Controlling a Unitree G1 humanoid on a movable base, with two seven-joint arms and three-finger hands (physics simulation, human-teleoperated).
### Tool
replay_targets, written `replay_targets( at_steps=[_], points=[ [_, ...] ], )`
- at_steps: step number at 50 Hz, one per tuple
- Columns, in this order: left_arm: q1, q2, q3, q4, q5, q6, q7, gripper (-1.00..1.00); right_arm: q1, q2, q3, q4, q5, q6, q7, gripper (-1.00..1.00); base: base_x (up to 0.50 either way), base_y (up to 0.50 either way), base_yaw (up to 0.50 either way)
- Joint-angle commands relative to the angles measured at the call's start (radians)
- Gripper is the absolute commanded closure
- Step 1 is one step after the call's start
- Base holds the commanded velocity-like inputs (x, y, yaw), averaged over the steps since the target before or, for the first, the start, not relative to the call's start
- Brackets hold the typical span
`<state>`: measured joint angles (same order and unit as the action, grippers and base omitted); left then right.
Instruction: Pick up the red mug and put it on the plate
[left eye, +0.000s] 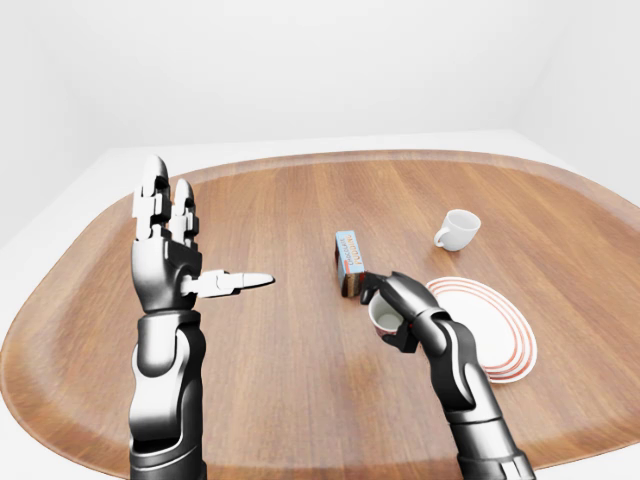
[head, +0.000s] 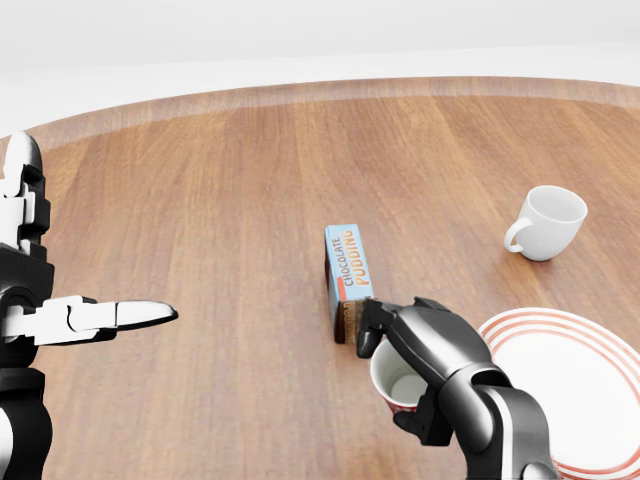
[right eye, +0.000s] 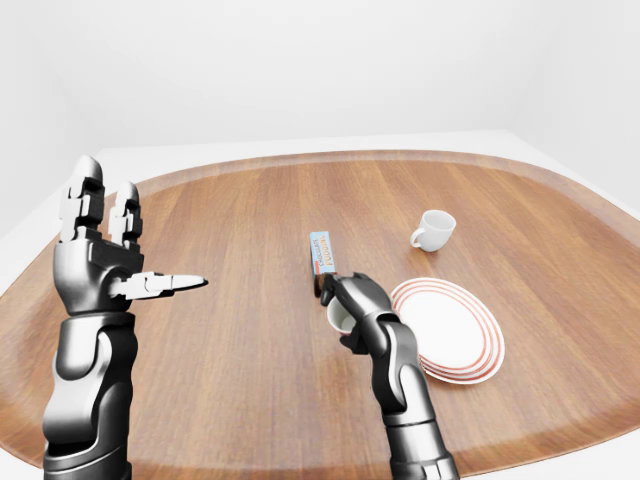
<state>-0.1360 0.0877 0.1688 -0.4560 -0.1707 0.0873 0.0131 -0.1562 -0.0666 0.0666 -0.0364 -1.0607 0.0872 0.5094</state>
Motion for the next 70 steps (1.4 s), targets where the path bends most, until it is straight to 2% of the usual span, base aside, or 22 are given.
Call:
replay_targets(
  at_steps=[1,11,14,15,21,30,53,70],
  points=[
    [-0.004,0.003,0.004,0.008,-0.003,0.0,0.001,-1.0,-0.032,-0.064,-0.09,-0.079,0.108,0.0,-0.01,1.0,0.0,0.0,0.0],
    [-0.004,0.003,0.002,0.008,-0.002,0.0,0.002,-1.0,-0.051,-0.079,-0.132,-0.088,0.112,0.0,-0.028,1.0,0.0,0.0,0.0],
    [-0.004,0.003,0.002,0.008,-0.003,0.0,0.002,-1.0,-0.062,-0.087,-0.144,-0.085,0.138,0.0,-0.041,1.0,0.0,0.0,0.0],
    [-0.006,0.004,0.004,0.013,-0.003,0.0,0.002,-1.0,-0.072,-0.069,-0.161,-0.112,0.195,0.0,-0.026,1.0,0.0,0.0,0.0],
    [-0.005,0.004,0.003,0.008,-0.004,0.0,0.003,-1.0,-0.073,-0.111,-0.163,-0.095,0.206,0.0,-0.055,1.0,0.0,0.0,0.0],
    [-0.008,0.004,0.004,0.0,-0.006,0.0,0.007,-1.0,-0.08,-0.17,-0.217,-0.057,0.239,0.0,-0.073,1.0,0.0,0.0,0.0],
    [-0.011,0.004,0.004,-0.005,-0.011,0.0,0.01,-1.0,-0.054,-0.232,-0.303,-0.062,0.265,0.0,-0.092,1.0,0.0,0.0,0.0],
    [-0.006,0.0,-0.002,-0.021,-0.01,0.0,0.01,-1.0,-0.034,-0.265,-0.333,0.089,0.316,0.0,-0.193,1.0,0.0,0.0,0.0]
  ],
)
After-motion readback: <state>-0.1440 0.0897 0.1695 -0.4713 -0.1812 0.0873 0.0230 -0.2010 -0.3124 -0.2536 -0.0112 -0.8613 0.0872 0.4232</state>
